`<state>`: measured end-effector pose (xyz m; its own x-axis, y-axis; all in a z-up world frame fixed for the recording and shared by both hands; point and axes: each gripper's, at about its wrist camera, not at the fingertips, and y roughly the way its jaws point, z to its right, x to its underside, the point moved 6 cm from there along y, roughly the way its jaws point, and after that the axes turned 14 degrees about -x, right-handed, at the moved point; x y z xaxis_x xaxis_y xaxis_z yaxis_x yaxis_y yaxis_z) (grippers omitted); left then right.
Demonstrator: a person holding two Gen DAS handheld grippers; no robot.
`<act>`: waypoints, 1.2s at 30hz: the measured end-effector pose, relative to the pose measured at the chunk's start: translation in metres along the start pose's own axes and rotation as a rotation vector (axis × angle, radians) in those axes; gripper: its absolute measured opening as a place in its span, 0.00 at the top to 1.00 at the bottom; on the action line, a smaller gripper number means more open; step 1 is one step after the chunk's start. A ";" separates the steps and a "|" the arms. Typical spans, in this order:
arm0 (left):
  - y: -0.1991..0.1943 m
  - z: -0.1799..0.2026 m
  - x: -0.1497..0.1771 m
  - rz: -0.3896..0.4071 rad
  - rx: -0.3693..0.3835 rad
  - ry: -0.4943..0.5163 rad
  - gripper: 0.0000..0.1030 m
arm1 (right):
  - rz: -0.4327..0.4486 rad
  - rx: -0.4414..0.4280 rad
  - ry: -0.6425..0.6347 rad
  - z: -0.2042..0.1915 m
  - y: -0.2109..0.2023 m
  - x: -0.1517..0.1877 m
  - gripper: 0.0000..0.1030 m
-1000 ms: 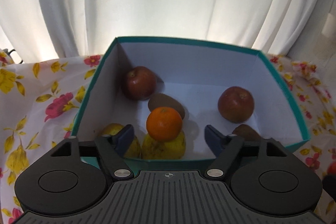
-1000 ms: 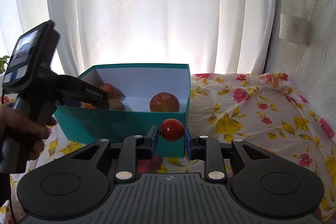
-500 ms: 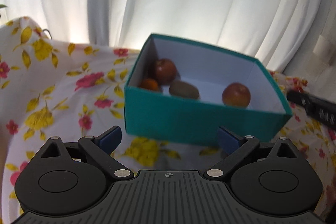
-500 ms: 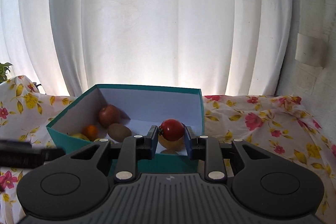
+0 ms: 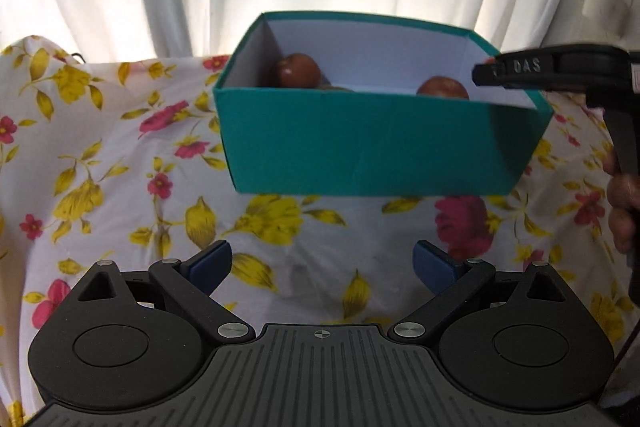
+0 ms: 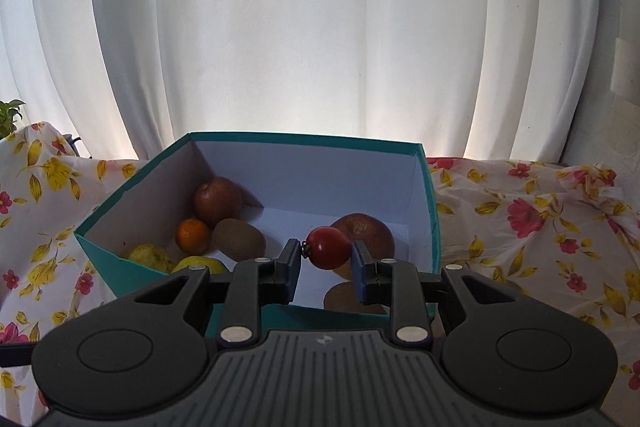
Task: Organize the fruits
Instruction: 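Lower the cherry tomato into the box and open the right tool, then grasp a cherry tomato with the left tool while the right tool grasps another tomato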
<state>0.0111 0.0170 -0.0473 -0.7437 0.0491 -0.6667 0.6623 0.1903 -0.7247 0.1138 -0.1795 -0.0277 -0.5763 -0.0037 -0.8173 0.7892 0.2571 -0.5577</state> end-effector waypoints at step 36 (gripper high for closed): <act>0.014 0.094 0.037 0.016 0.105 0.257 0.42 | 0.131 0.132 0.112 0.027 -0.119 0.033 0.12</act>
<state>0.0016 -0.0707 -0.0989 -0.7229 0.3011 -0.6219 0.6700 0.0855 -0.7374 0.0065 -0.2363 0.0073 -0.4810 0.1306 -0.8670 0.8757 0.1192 -0.4679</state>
